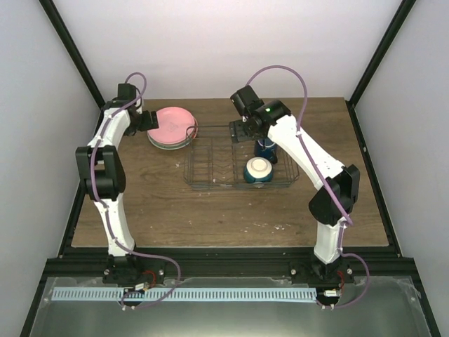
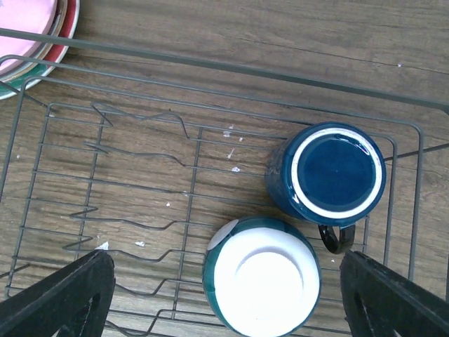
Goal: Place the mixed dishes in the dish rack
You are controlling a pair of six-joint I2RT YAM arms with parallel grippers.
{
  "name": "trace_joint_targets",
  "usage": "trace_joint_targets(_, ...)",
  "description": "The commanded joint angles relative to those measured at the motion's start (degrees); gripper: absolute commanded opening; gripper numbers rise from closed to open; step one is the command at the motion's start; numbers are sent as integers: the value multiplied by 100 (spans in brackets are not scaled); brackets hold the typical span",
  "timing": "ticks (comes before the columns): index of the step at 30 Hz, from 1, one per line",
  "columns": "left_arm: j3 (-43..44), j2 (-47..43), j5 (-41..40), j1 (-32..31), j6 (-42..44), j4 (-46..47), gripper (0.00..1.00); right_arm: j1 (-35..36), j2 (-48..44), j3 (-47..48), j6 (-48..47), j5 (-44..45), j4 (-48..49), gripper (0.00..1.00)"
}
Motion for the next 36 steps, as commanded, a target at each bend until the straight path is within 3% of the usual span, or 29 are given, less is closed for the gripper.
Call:
trace_joint_targets(1,367,322,-530,-6,-104,-70,100,-114,44,43,-7,-64,174,89)
trace_joint_targets(6,506,599,-560,-2,-154,49,94,-219,244,214,-122,-126,198,89)
trace_joint_targets(15,850,1148,-437,-14,-224,36,66,-292,669,610,-203,-158,81,89)
trace_joint_targets(28,1280,1563,-532,-75,-172,1,55,-330,866,730,-142,-158,82,89)
trace_joint_targets(36,1411,1680,-594,-72,-143,-44,37,-347,955,762,-151,-158,82,90)
